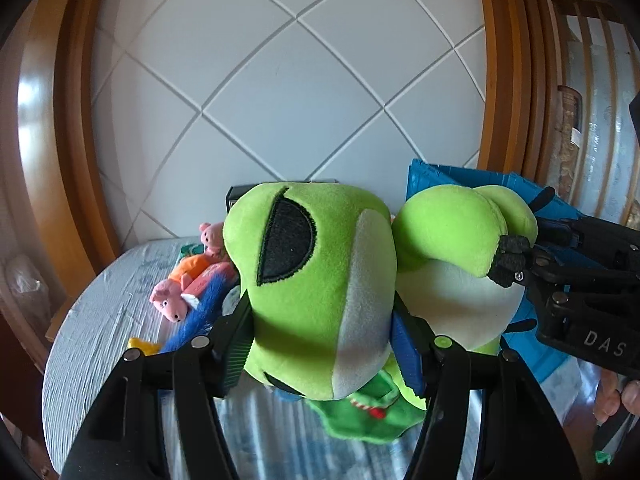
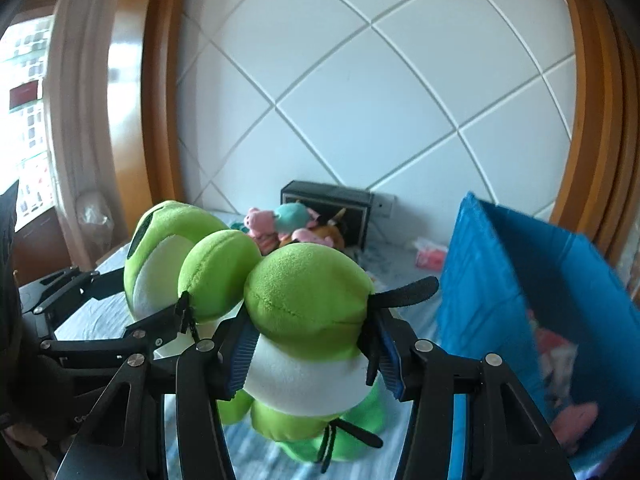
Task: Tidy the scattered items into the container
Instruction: 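Lift the green frog plush with both grippers and carry it over the crate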
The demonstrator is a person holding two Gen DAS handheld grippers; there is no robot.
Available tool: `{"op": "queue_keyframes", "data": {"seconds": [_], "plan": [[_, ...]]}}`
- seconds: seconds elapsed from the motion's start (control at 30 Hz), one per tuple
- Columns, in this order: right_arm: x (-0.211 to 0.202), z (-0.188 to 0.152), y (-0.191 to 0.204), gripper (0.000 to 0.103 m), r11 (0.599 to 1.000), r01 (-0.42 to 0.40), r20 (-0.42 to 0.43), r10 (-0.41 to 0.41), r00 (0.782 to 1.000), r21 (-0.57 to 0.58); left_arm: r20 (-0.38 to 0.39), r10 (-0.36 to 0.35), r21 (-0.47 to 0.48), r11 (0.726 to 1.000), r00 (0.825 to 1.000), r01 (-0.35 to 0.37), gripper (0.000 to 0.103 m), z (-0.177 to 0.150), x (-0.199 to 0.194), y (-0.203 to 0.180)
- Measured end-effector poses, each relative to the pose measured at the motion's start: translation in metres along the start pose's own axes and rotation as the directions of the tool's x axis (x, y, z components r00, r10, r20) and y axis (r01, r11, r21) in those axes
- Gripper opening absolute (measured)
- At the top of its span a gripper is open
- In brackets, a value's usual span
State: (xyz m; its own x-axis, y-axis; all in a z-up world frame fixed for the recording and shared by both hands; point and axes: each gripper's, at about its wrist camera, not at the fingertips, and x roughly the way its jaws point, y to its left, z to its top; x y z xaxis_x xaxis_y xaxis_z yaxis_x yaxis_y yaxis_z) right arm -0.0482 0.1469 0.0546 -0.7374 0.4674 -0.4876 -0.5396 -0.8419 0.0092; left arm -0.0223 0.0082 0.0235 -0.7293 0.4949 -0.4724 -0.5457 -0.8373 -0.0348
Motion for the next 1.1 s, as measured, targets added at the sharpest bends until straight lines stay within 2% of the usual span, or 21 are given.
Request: {"op": "queue_keyframes", "data": {"seconds": [0.13, 0.27, 0.37, 0.5, 0.6, 0.73, 0.9, 1.03, 1.1], "plan": [[-0.014, 0.010, -0.038, 0.052, 0.999, -0.033, 0.022, 0.033, 0.999, -0.019, 0.011, 0.013, 0.018, 1.000, 1.000, -0.013, 0.061, 0.017, -0.003, -0.032], [-0.035, 0.019, -0.072, 0.052, 1.000, -0.013, 0.074, 0.014, 0.997, -0.010, 0.049, -0.028, 0.066, 0.998, 0.998, 0.025, 0.061, 0.042, -0.006, -0.067], [-0.053, 0.024, -0.096, 0.052, 0.999, 0.035, 0.108, -0.036, 0.993, 0.015, 0.071, -0.098, 0.107, 0.990, 0.993, 0.090, 0.061, 0.059, -0.004, -0.095], [-0.078, 0.031, -0.135, 0.052, 0.990, 0.131, 0.134, -0.136, 0.982, 0.048, 0.080, -0.221, 0.166, 0.964, 0.972, 0.206, 0.061, 0.077, 0.000, -0.144], [-0.097, 0.030, -0.172, 0.052, 0.975, 0.205, 0.140, -0.215, 0.967, 0.082, 0.048, -0.283, 0.200, 0.942, 0.958, 0.268, 0.061, 0.085, 0.007, -0.191], [-0.101, 0.023, -0.227, 0.052, 0.962, 0.247, 0.104, -0.259, 0.960, 0.119, -0.003, -0.326, 0.218, 0.922, 0.945, 0.319, 0.061, 0.090, 0.027, -0.249], [-0.085, 0.017, -0.308, 0.052, 0.957, 0.250, 0.042, -0.258, 0.965, 0.145, -0.102, -0.312, 0.190, 0.926, 0.944, 0.327, 0.061, 0.100, 0.071, -0.327], [-0.048, 0.021, -0.366, 0.052, 0.962, 0.225, -0.012, -0.226, 0.974, 0.151, -0.189, -0.217, 0.182, 0.950, 0.958, 0.252, 0.061, 0.109, 0.118, -0.375], [-0.023, 0.022, -0.392, 0.052, 0.969, 0.208, -0.072, -0.199, 0.977, 0.136, -0.245, -0.165, 0.190, 0.958, 0.955, 0.214, 0.061, 0.106, 0.145, -0.388]]}}
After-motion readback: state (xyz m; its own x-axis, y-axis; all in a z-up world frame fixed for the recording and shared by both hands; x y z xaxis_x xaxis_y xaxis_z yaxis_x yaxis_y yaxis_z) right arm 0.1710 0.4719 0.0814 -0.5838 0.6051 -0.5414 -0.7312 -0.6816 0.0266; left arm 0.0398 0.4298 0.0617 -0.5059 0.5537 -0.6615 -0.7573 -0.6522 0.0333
